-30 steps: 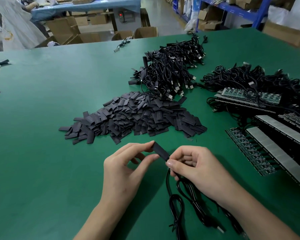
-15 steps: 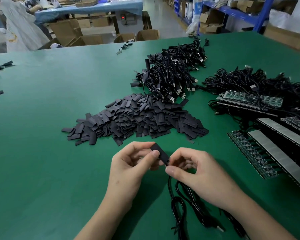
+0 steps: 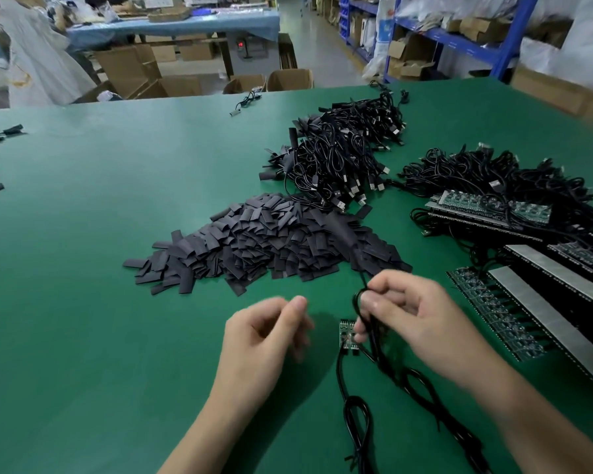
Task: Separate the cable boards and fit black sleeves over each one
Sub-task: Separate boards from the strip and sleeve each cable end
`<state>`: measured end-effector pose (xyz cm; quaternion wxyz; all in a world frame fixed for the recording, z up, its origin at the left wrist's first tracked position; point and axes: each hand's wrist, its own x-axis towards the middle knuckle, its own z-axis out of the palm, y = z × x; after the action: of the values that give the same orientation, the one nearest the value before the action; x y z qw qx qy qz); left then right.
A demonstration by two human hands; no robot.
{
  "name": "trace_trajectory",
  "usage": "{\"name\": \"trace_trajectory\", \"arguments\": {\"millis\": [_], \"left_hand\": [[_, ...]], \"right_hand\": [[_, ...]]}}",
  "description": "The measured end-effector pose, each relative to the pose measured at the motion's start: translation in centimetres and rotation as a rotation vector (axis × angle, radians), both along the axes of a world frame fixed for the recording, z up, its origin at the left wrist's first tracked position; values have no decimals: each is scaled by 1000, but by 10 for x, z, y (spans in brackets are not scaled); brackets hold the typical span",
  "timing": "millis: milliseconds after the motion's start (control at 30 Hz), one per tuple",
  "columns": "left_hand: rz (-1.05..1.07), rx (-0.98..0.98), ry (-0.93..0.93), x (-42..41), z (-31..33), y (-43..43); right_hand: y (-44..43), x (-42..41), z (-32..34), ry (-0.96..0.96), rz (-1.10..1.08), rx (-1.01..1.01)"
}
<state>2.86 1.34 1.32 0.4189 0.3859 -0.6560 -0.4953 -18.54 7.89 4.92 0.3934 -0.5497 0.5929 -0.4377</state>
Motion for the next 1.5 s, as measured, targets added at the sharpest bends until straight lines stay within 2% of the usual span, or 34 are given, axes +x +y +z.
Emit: {"name": "trace_trajectory", "arguments": {"millis": [67,267,367,467,600,733,833,933,1000,1067,1200,1300,1500], "left_hand": [[-31,-29,-114,-2,-2,4],[-225,-170,-281,-5,-6,4],[-205,-210,-295,-5,-6,5],[-96,-232,-306,-2,-6,1],[-6,-216,-285,0,-5,-1],[30,-221,-316,-3,-7,-2],[54,-207,-345,-4,-7,-3],[52,-176,-333,-5,-7,-2],[50,-152,-319,-5,-6,-1],[49,-142,-304,-5,-6,-1],[35,-172,-297,-6,-7,-1],[17,-141,-267,-7,-6,0],[-59,16,-166,-9,-2,3]], "right_hand": [[-15,-6,11,36,-92,-26],[-114,-30,68,435,-284,-140],[-172,-35,103,562,-309,-158],[-201,-35,121,677,-315,-115],[-155,-20,98,741,-158,-157],[-71,-6,40,745,76,68],[-29,-1,5,799,114,213],[-14,5,-11,870,76,192],[-12,8,-16,827,79,166],[-10,11,-21,702,70,152],[-5,12,-27,282,-17,98],[-4,12,-29,68,-38,49],[-4,16,-31,-57,-80,32]]}}
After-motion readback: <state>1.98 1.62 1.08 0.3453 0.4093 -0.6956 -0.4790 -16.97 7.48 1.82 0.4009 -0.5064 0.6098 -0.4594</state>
